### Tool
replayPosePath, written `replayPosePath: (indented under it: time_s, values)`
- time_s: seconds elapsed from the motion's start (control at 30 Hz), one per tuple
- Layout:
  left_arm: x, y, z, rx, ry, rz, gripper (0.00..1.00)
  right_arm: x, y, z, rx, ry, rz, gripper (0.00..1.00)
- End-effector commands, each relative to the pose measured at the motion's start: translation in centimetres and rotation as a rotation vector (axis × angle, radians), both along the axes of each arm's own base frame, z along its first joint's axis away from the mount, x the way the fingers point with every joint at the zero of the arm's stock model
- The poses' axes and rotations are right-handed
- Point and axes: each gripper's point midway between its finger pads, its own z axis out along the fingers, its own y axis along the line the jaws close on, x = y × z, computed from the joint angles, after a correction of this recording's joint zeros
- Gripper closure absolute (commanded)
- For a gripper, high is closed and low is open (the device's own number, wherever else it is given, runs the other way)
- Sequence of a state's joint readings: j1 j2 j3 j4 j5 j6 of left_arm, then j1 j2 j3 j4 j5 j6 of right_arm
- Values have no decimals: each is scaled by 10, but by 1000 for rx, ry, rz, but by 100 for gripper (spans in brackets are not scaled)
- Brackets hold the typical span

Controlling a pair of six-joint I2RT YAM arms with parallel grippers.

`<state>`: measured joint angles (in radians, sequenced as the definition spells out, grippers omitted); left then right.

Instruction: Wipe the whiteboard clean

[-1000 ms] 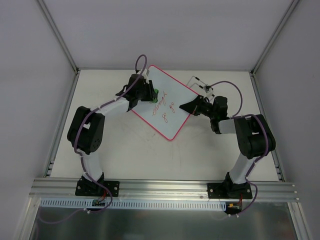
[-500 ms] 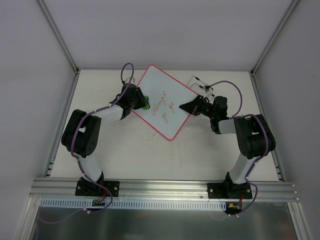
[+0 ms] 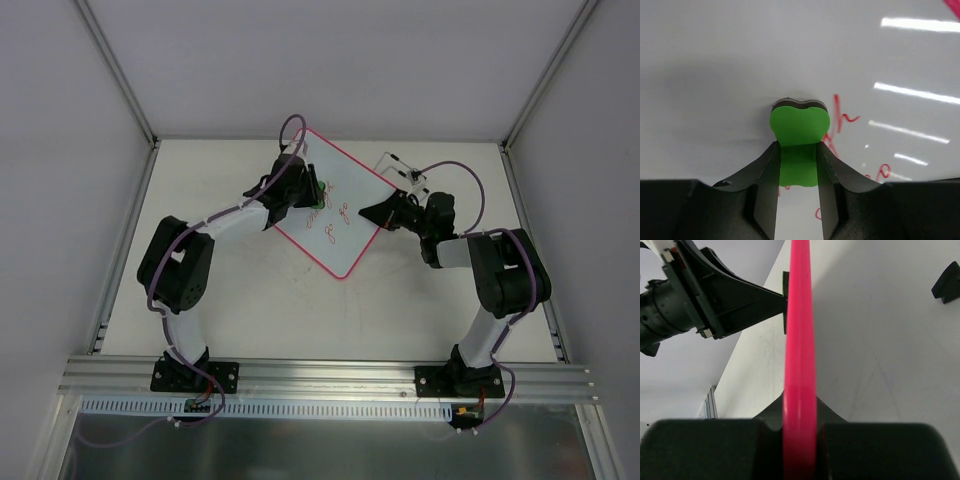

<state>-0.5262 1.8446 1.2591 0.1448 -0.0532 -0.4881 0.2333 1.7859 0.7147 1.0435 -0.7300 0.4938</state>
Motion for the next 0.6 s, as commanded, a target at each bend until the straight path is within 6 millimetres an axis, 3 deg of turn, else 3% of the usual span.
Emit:
replayPosePath:
  time_s: [0.0, 0.2, 0.33, 0.47, 0.5, 0.57]
  values:
    - [-15, -53, 4, -1, -12, -194, 100, -29, 33, 27, -10, -164, 206, 100]
    - [-6, -74, 17, 29, -61, -248, 100, -30, 35, 25, -12, -164, 207, 100]
    - [-11, -76, 7, 40, -24, -269, 100, -30, 34, 24, -14, -161, 199, 100]
    - [-24, -44, -21, 83, 69, -142, 100, -31, 33, 23, -17, -162, 196, 100]
    - [-35, -32, -40, 112, 106, -112, 100, -31, 33, 22, -19, -160, 194, 100]
    - [-46, -21, -48, 106, 142, -69, 100, -32, 32, 19, -22, -154, 192, 100]
